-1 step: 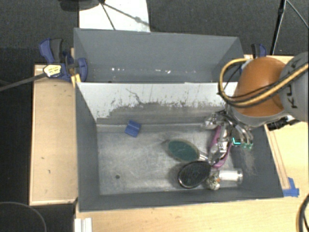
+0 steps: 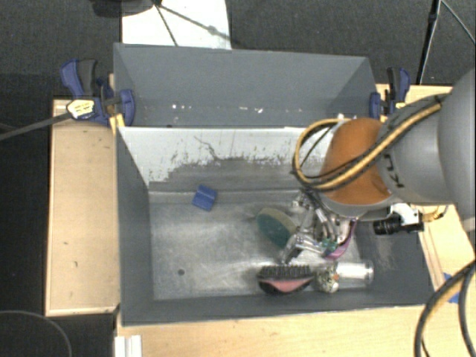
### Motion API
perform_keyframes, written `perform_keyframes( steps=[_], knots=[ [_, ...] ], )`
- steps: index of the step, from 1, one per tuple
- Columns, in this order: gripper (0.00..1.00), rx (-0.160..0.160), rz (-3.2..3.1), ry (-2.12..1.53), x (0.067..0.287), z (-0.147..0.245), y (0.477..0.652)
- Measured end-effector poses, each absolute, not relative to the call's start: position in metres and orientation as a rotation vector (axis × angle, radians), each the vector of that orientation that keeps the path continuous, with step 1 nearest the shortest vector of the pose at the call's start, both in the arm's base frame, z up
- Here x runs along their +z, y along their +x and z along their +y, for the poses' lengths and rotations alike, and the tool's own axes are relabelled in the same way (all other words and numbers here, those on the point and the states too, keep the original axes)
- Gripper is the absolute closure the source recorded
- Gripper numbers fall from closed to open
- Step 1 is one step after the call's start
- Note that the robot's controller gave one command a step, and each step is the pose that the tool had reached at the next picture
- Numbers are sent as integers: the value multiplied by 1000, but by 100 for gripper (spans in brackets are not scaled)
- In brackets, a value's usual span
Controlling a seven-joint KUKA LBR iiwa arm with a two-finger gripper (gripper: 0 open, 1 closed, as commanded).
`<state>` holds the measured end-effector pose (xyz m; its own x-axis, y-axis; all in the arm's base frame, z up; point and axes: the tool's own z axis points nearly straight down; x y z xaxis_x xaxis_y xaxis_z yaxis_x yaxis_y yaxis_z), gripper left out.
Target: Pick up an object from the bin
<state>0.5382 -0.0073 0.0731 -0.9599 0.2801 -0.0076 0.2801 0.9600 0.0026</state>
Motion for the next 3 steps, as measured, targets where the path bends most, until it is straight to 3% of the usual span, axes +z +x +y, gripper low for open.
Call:
perform_keyframes(
  steps=[1, 2, 3],
  knots=[
    [0, 1, 3095, 386, 75, 4, 519],
    [100, 2, 3088, 382, 77, 4, 522],
    [100, 1, 3089, 380, 77, 4, 522]
  ],
)
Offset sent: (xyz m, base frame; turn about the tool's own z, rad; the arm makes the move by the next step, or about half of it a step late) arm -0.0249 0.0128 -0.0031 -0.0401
